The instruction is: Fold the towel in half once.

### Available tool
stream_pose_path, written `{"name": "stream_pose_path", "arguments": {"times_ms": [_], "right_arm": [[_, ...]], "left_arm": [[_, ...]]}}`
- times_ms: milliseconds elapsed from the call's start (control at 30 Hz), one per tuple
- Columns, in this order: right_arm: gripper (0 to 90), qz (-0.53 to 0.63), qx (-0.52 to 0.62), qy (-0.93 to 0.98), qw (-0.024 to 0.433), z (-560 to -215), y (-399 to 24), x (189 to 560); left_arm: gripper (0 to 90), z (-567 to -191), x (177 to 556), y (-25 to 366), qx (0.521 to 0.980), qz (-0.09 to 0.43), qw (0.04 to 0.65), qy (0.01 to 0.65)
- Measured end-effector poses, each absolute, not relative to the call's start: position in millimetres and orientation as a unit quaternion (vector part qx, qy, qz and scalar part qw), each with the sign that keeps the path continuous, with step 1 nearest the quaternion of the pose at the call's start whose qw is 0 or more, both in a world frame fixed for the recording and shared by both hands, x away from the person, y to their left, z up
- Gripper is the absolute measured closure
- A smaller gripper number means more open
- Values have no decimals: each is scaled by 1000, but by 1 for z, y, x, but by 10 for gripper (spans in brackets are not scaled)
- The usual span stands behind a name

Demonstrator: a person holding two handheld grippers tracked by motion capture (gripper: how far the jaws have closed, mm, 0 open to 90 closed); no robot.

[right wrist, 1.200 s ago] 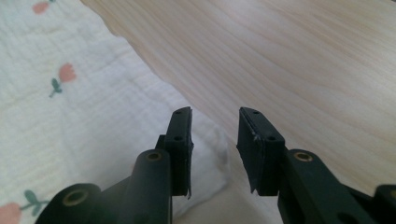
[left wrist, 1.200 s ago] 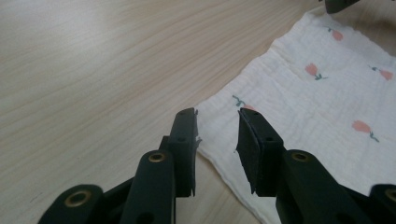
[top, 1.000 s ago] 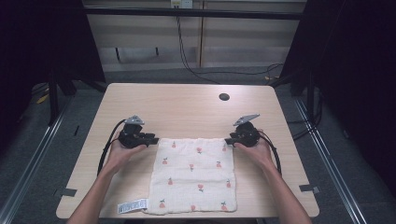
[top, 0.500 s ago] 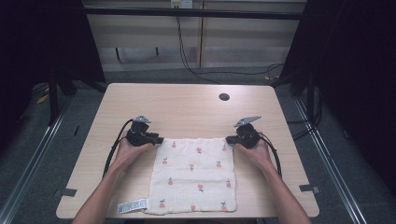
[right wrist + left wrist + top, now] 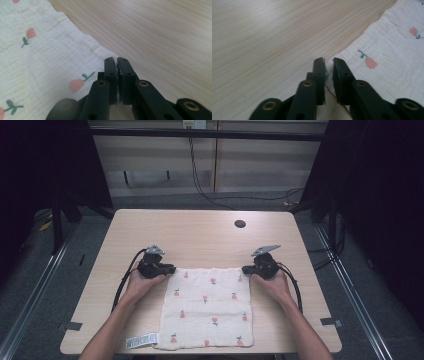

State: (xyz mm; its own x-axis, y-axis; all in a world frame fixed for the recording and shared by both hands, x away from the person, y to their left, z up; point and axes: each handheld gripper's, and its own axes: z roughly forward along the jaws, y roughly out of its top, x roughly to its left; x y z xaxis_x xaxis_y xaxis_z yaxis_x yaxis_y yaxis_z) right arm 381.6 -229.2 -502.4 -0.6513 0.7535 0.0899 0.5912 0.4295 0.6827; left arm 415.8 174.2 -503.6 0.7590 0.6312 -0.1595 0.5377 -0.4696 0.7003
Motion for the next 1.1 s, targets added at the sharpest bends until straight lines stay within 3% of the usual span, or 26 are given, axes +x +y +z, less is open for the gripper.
{"name": "stream_pose_path", "arguments": {"times_ms": [167,500,1100], "right_arm": [[869,351,409,835,112,-502,-228,381],[877,399,423,808,96,-493,-235,379],[878,456,421,776,112,-464,-244,373]], "left_arm": [[870,-503,415,174,855,49,388,341],[881,-490,410,181,846,30,411,337],[881,-462,408,190,825,52,462,321]]}}
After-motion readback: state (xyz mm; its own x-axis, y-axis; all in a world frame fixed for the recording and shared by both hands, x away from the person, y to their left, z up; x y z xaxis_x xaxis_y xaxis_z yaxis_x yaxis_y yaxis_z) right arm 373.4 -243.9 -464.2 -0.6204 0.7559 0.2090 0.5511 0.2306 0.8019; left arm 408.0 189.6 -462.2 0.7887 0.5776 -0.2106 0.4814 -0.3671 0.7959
